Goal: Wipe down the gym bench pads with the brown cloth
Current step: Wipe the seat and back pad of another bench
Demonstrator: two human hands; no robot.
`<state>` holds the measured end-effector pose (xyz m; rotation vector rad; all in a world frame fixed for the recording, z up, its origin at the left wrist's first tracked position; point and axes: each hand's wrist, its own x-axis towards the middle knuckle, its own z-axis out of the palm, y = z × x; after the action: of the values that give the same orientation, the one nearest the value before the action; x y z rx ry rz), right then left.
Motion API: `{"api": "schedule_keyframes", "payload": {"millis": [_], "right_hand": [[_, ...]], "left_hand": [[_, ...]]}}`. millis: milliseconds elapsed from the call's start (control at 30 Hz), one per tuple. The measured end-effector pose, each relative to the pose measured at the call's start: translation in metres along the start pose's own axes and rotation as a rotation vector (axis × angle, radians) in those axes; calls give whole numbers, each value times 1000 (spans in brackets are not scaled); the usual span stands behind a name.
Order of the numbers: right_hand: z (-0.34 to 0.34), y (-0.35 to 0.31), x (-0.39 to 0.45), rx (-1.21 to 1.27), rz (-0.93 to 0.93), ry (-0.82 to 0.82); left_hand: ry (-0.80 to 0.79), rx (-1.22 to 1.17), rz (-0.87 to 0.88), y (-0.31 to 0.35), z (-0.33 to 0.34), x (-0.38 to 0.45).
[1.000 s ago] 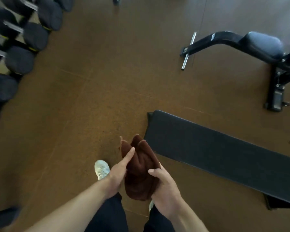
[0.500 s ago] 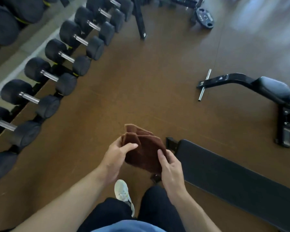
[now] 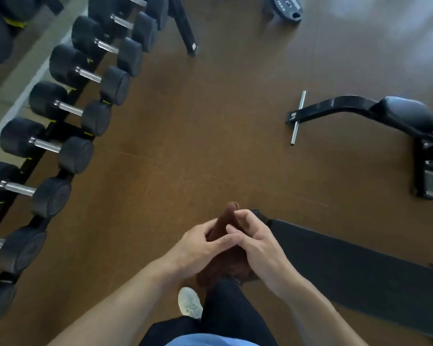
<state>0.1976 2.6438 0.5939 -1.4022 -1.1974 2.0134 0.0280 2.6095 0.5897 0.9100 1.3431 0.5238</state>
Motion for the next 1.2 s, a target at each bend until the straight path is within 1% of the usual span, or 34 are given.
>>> {"api": "schedule_keyframes", "payload": {"millis": [100, 167, 267, 333, 433, 533, 600, 667, 767, 833, 933, 1033, 1100, 1167, 1200], "right_hand": [[-30, -29, 35, 17, -32, 97], [-53, -54, 57, -4, -86, 170], [-96, -89, 81, 16, -117, 248], [-128, -107, 96, 65, -73, 211], [-174, -125, 116, 45, -28, 154], [-205, -138, 137, 78, -10, 90], [-220, -147, 156, 41, 6, 88], [-232, -158, 179, -44, 8, 138], [-251, -181, 214, -166, -46, 303], [-264, -204, 232, -167, -89, 371], [-282, -244, 251, -119, -117, 436], [-303, -282, 260, -103, -144, 452], [-320, -300, 260, -128, -156, 440], [-345, -311, 258, -135, -151, 428], [-362, -314, 256, -124, -141, 422]], "left_hand": [[-81, 81, 49, 37, -8, 47], [-63, 124, 66, 69, -14, 80], [-20, 78, 42, 120, -19, 123], [2, 32, 21, 151, -19, 147], [41, -87, -5, 193, -24, 183], [91, -225, -52, 227, -35, 222], [89, -265, -67, 246, -45, 250], [93, -260, -81, 260, -55, 283], [103, -153, -137, 273, -69, 341], [91, -74, -153, 279, -74, 382], [13, 7, -181, 296, -70, 433], [-104, -13, -245, 316, -45, 475], [-171, -83, -316, 332, -17, 497], [-247, -171, -439, 356, 17, 509], [-345, -222, -496, 364, 36, 517]]}}
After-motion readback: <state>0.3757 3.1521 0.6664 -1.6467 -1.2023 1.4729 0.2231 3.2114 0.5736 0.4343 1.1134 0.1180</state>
